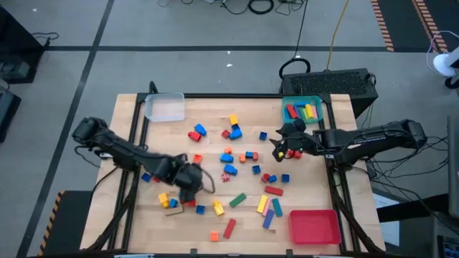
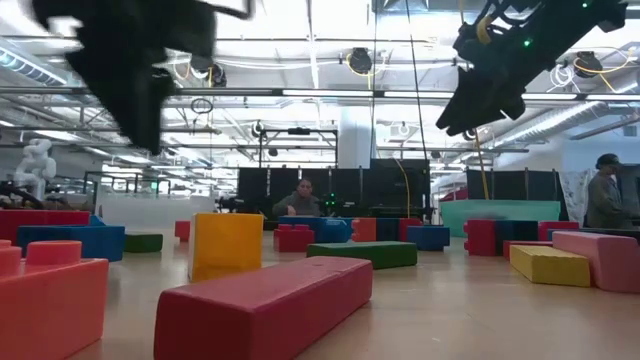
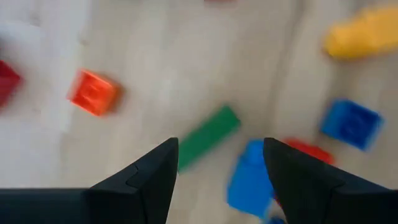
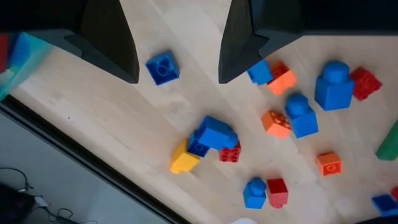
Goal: Sort blocks by size
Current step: Put the brown block into the blue bin
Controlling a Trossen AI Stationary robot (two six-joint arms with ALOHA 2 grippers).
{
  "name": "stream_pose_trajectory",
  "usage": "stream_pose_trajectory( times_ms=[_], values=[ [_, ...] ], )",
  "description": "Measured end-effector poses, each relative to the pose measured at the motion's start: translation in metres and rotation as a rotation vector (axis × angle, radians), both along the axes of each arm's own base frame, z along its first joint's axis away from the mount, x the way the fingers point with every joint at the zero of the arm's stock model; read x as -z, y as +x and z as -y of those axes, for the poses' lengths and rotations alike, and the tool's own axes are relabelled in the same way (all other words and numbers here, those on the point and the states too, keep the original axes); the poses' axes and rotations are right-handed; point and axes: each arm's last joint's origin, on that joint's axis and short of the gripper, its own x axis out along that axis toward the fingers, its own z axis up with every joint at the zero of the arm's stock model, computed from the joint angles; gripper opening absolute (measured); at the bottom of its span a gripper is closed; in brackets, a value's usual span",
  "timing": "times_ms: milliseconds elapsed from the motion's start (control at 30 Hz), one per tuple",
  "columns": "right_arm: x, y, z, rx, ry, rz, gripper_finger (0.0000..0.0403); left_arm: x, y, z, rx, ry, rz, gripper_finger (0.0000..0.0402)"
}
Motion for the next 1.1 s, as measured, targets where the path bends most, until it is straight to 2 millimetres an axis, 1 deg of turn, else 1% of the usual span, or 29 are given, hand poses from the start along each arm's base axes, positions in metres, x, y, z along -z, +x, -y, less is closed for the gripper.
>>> stream_pose_trajectory(
  times_ms=[100,167,267,333,500,567,633,700,867,933,1100],
  values=[
    [0.002,0.006,0.000,0.007,0.008,0.026,0.0206,0.001,-0.011,0.021,0.015,-0.039,0.011,0.0237],
    [0.002,0.011,0.000,0.010,0.014,0.052,0.0206,0.005,-0.021,0.034,0.026,-0.050,-0.011,0.0237],
    [0.004,0.018,-0.001,0.008,0.018,0.075,0.0206,0.012,-0.029,0.054,0.049,-0.076,0.000,0.0237],
    [0.007,0.022,-0.001,0.007,0.019,0.081,0.0206,0.016,-0.035,0.063,0.058,-0.083,0.006,0.0237],
    [0.016,0.031,-0.002,0.018,0.049,0.077,0.0205,0.022,-0.040,0.086,0.076,-0.092,0.079,0.0237],
    [0.022,0.034,-0.004,0.017,0.056,0.061,0.0205,0.028,-0.040,0.096,0.080,-0.099,0.089,0.0237],
    [0.025,0.040,-0.008,0.003,0.058,0.067,0.0205,0.037,-0.044,0.100,0.079,-0.072,0.055,0.0237],
    [0.030,0.041,-0.011,-0.011,0.058,0.047,0.0205,0.046,-0.044,0.105,0.069,-0.057,0.037,0.0237],
    [0.032,0.046,-0.018,-0.049,0.045,0.058,0.0205,0.061,-0.046,0.107,0.065,-0.009,-0.026,0.0237],
    [0.031,0.047,-0.020,-0.063,0.039,0.064,0.0205,0.064,-0.047,0.105,0.064,0.014,-0.063,0.0237],
    [0.031,0.047,-0.021,-0.074,0.029,0.054,0.0205,0.072,-0.049,0.100,0.058,-0.011,-0.126,0.0237]
  ],
)
